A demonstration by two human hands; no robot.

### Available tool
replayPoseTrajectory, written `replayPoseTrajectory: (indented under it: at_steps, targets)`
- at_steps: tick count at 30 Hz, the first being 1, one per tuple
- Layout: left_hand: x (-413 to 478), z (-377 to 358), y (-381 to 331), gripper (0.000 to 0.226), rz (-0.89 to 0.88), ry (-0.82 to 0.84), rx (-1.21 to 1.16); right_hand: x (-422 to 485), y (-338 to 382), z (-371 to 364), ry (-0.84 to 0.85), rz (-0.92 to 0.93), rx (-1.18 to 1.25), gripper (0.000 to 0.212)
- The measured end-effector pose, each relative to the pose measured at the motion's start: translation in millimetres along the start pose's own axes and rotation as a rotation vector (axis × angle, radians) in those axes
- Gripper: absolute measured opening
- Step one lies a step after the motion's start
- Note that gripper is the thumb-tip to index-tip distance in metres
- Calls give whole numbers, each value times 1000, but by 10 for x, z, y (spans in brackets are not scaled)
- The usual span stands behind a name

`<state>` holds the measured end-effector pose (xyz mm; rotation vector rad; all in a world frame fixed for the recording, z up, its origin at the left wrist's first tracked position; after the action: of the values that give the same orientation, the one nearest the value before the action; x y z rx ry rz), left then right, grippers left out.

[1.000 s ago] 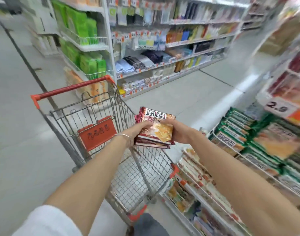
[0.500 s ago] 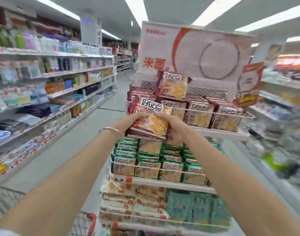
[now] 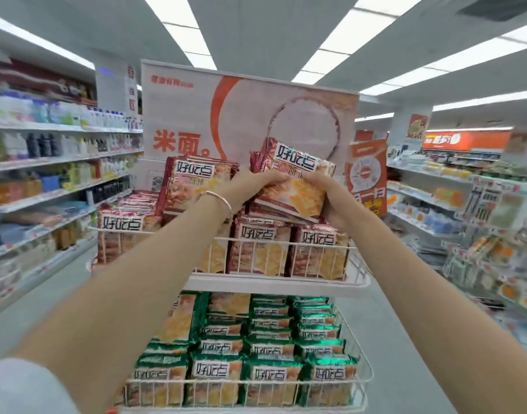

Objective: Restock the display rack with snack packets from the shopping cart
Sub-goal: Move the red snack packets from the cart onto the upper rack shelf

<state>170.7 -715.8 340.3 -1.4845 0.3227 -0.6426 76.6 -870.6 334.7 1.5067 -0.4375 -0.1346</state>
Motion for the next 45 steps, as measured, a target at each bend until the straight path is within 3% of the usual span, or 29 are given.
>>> replayPoseTrajectory:
  at_steps: [1, 4, 5, 9, 11, 13, 17, 20, 22, 27, 31, 34, 35, 36, 39, 45]
  targets:
    - [133, -66, -9, 80, -7, -33, 2, 130, -13, 104, 2, -2, 2, 21]
    - [436, -257, -73, 23, -50, -80, 31, 548, -82, 323, 31, 10, -18, 19]
    - [557, -288, -71, 16, -54, -91, 63, 689, -115, 360, 49, 4, -26, 20]
    - [895, -231, -170, 15, -64, -203, 268, 1155, -173, 371, 75, -10, -83, 20]
    - [1084, -192, -231, 14, -61, -201, 474, 1353, -258, 368, 51, -6, -98, 50]
    - [1234, -165, -279, 20, -41, -177, 733, 1595, -465, 367, 81, -26, -154, 69]
    - [1488, -7, -225, 79, 87, -17, 1158, 1515, -514, 223, 160, -75, -327, 29]
    - [1556, 84, -268, 100, 101, 75, 1336, 1472, -464, 205, 234, -42, -454, 27]
    - [1560, 164, -326, 98, 145, 130, 1363, 1452, -446, 196, 263, -9, -529, 28]
    - [1605, 489, -314, 83, 236, 232, 1312, 1494, -424, -9, 214, 90, -390, 31]
    - [1681, 624, -192, 75, 139, 244, 1233, 1513, -567, -138, 193, 33, -403, 42]
    - [1705, 670, -174, 84, 90, 269, 1130, 1541, -624, 31, 98, 28, -566, 131]
    - [1716, 673, -156, 95, 71, 293, 1132, 1550, -606, 75, 83, 132, -693, 140]
    - [1747, 676, -117, 101, 63, 323, 1138, 1536, -565, 67, 106, 276, -884, 140]
    - [1839, 658, 19, 83, 3, 371, 1198, 1530, -558, -58, 170, 596, -1440, 123]
    - [1958, 659, 39, 103, -107, 332, 1343, 1612, -632, -154, 139, 639, -1514, 120]
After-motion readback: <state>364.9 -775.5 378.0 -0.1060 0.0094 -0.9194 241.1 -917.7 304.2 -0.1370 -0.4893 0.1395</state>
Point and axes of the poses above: each hand's wrist, its own x-axis towards the middle knuckle, its own z-axis out of the back of the hand, y = z × x, the point moved 5 cm from there along x, towards the middle knuckle, and after that the axes turned 6 degrees about -x, right-handed, at the moved point
